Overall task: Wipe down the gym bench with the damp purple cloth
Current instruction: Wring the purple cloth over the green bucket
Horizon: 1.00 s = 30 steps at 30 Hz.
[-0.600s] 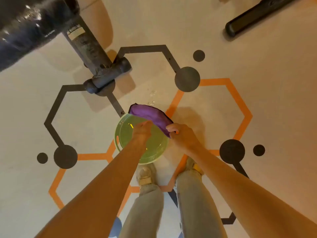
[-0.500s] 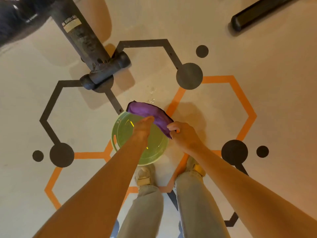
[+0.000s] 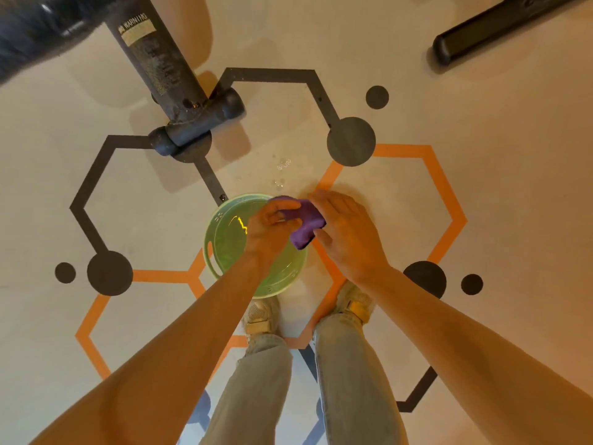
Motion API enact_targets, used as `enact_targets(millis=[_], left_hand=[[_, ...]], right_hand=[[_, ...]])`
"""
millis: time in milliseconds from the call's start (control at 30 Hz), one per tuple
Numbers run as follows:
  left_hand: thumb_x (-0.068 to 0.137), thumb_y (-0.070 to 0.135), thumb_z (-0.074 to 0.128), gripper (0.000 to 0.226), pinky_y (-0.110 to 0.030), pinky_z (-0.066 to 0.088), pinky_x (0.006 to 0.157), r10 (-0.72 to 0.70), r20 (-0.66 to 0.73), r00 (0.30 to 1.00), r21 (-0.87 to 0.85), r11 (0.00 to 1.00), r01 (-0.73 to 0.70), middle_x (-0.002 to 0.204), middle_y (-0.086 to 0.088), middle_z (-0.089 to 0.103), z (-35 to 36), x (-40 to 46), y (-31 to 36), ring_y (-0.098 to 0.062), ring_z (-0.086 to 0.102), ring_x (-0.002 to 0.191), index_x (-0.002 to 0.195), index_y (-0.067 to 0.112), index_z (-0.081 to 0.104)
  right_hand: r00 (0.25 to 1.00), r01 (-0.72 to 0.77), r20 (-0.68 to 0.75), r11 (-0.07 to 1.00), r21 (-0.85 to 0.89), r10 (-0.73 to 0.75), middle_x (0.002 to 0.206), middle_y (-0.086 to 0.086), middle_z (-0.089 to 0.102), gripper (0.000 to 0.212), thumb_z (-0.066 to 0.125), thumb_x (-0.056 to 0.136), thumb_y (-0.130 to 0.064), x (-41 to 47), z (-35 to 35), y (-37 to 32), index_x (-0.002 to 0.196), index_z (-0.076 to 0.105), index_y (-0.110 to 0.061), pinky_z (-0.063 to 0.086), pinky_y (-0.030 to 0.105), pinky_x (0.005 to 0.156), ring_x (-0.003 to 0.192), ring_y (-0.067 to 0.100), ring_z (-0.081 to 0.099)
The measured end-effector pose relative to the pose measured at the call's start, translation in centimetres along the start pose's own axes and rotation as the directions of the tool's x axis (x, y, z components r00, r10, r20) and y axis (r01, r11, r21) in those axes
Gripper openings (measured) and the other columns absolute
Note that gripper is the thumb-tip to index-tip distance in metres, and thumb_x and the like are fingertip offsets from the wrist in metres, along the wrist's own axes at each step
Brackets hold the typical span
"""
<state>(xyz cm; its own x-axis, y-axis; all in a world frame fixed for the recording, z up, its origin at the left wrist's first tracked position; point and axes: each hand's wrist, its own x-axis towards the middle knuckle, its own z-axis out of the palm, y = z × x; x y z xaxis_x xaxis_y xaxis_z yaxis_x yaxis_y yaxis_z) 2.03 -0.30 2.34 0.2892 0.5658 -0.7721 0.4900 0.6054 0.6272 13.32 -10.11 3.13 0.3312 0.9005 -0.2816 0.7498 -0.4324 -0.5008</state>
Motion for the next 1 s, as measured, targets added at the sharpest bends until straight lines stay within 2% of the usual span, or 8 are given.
enact_targets(millis=[67,167,300,400,567,700,800,1000], left_hand=[[0.080,-0.016,0.065,0.040,-0.012,0.052,0.063,0.037,0.075,0.996,0.061,0.997,-0.042,0.090,-0.003,0.067,0.3,-2.5,2.2,-0.005,0.066,0.074,0.111,0.008,0.058],[0.081,-0.013,0.067,0.049,-0.008,0.050,0.060,0.060,0.159,0.986,0.098,0.992,-0.076,0.085,-0.001,0.062,0.7,-6.5,5.7,-0.001,0.065,0.070,0.121,0.009,0.050],[0.081,-0.006,0.071,0.055,-0.004,0.047,0.062,0.138,0.203,0.969,0.219,0.958,-0.182,0.101,-0.004,0.059,1.4,-12.9,10.8,0.002,0.060,0.081,0.130,0.006,0.049],[0.082,-0.007,0.069,0.049,-0.004,0.047,0.061,0.146,0.202,0.968,0.199,0.962,-0.186,0.096,-0.006,0.059,2.4,-18.2,14.5,-0.005,0.058,0.083,0.127,0.001,0.051],[0.082,0.006,0.075,0.039,-0.008,0.050,0.067,0.160,0.183,0.970,0.166,0.968,-0.190,0.094,-0.006,0.066,4.6,-26.0,19.9,-0.010,0.064,0.087,0.119,0.011,0.062],[0.086,0.007,0.071,0.033,-0.014,0.055,0.071,0.193,0.181,0.964,0.091,0.973,-0.212,0.094,-0.010,0.069,6.5,-30.6,23.8,-0.013,0.067,0.085,0.118,0.005,0.063],[0.089,0.009,0.068,0.030,-0.009,0.051,0.063,0.198,0.153,0.968,0.070,0.975,-0.211,0.092,-0.014,0.068,7.5,-33.0,26.3,-0.013,0.065,0.080,0.118,0.001,0.063],[0.097,0.019,0.056,0.022,-0.005,0.046,0.058,0.132,0.086,0.988,0.125,0.982,-0.142,0.099,-0.009,0.067,7.9,-33.8,28.5,-0.009,0.062,0.080,0.110,0.005,0.067]], right_hand=[[0.994,0.094,0.064,0.988,-0.119,-0.087,0.139,0.013,0.053,0.073,0.081,0.072,-0.025,-0.1,-1.7,-0.2,0.136,0.050,-0.009,0.036,0.049,0.107,0.128,0.037,0.049],[0.989,0.137,0.076,0.978,-0.159,-0.127,0.128,0.014,0.062,0.083,0.088,0.060,-0.034,-1.1,-5.2,-0.9,0.131,0.055,-0.007,0.035,0.051,0.107,0.122,0.036,0.056],[0.998,-0.013,0.057,1.000,-0.002,0.013,0.116,0.011,0.069,0.068,0.082,0.071,-0.037,-4.2,-11.0,-2.9,0.128,0.057,-0.011,0.035,0.044,0.109,0.110,0.033,0.063],[0.987,-0.135,-0.067,0.977,0.162,0.148,0.096,0.010,0.074,0.044,0.083,0.071,-0.031,-7.3,-15.8,-4.7,0.106,0.068,-0.010,0.049,0.040,0.090,0.088,0.032,0.068],[0.895,-0.398,0.059,0.732,0.552,0.442,0.087,0.007,0.069,0.021,0.077,0.077,-0.017,-12.3,-25.7,-8.3,0.094,0.070,-0.008,0.048,0.024,0.068,0.080,0.026,0.061],[0.894,-0.374,0.114,0.584,0.720,0.432,0.082,0.015,0.068,0.013,0.076,0.078,-0.007,-15.1,-32.9,-9.1,0.087,0.067,-0.009,0.054,0.033,0.065,0.080,0.036,0.063],[0.911,-0.329,0.119,0.521,0.787,0.395,0.087,0.007,0.066,0.016,0.073,0.081,-0.005,-16.1,-37.7,-9.4,0.088,0.062,-0.014,0.053,0.017,0.064,0.080,0.022,0.063],[0.904,-0.369,0.165,0.523,0.768,0.395,0.095,-0.008,0.063,0.033,0.076,0.080,-0.011,-15.6,-41.9,-9.1,0.103,0.056,-0.022,0.051,0.016,0.065,0.083,0.008,0.061]])
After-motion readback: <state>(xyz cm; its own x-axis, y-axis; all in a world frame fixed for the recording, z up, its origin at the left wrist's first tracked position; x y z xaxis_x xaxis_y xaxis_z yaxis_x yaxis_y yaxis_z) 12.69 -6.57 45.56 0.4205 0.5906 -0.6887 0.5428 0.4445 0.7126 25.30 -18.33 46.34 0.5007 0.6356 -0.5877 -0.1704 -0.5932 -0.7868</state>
